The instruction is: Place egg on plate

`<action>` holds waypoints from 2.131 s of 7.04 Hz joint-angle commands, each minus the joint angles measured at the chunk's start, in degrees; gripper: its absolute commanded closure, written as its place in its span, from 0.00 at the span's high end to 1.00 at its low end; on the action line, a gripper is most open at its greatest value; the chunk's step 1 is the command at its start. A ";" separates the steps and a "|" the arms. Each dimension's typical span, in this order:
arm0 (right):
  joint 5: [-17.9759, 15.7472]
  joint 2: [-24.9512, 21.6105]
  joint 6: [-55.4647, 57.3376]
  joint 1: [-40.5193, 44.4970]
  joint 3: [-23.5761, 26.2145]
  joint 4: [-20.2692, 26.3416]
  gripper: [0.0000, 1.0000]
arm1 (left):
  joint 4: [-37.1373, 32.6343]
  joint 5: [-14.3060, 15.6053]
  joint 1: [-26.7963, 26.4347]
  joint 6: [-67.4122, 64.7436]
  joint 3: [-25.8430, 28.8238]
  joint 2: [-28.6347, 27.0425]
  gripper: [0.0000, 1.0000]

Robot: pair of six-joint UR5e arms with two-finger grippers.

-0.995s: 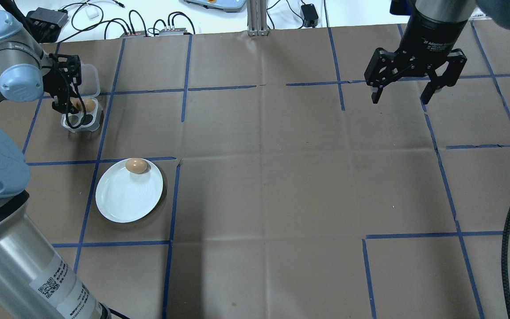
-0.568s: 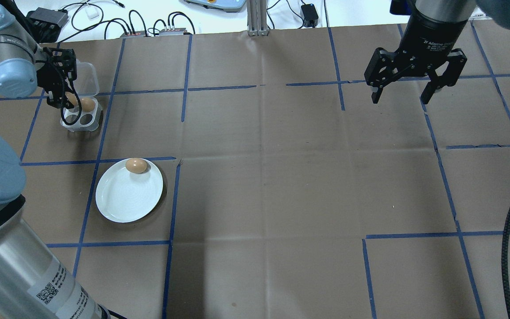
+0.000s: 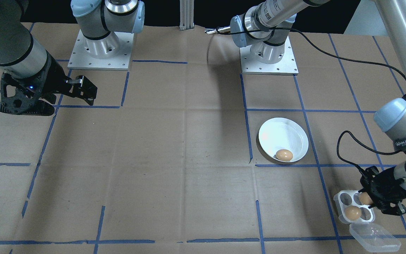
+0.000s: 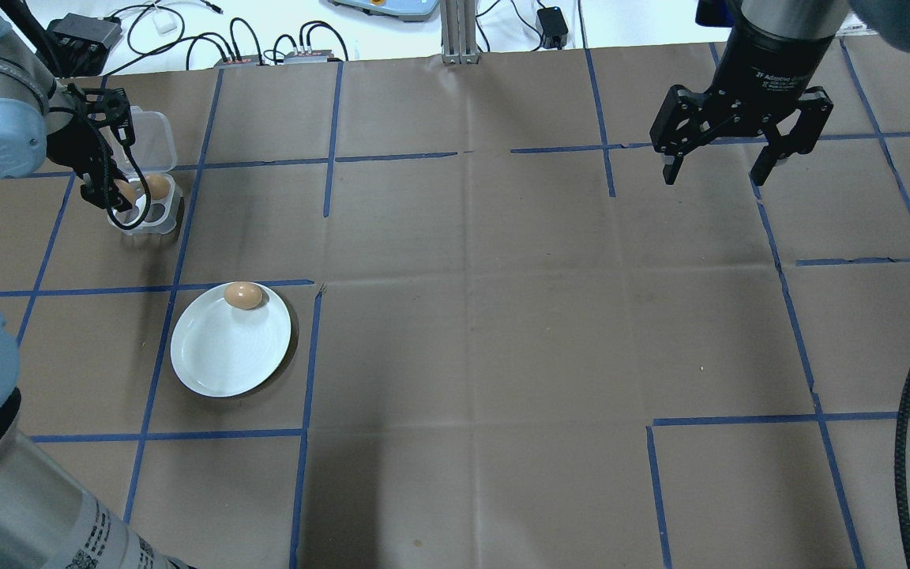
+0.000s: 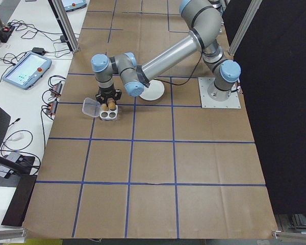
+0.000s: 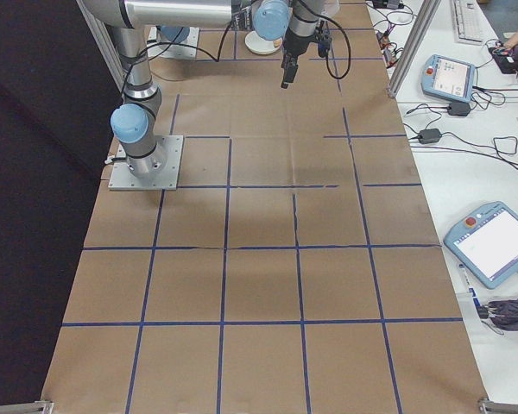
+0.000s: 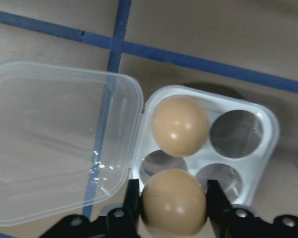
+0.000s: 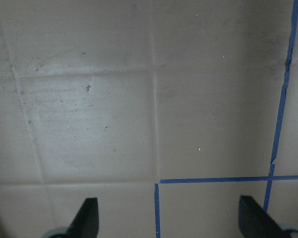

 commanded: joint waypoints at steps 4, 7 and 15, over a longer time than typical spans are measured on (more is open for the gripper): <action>0.03 0.00 0.00 0.00 0.00 0.00 1.00 | 1.30 -0.32 -4.31 -19.57 -27.77 16.65 0.15; 0.03 0.09 0.00 0.00 0.00 0.00 1.00 | 1.31 -0.15 -6.08 -22.47 -28.84 16.92 1.00; 0.03 0.09 0.00 0.00 0.00 0.00 1.00 | 7.20 -3.92 0.49 -46.85 -10.95 8.52 1.00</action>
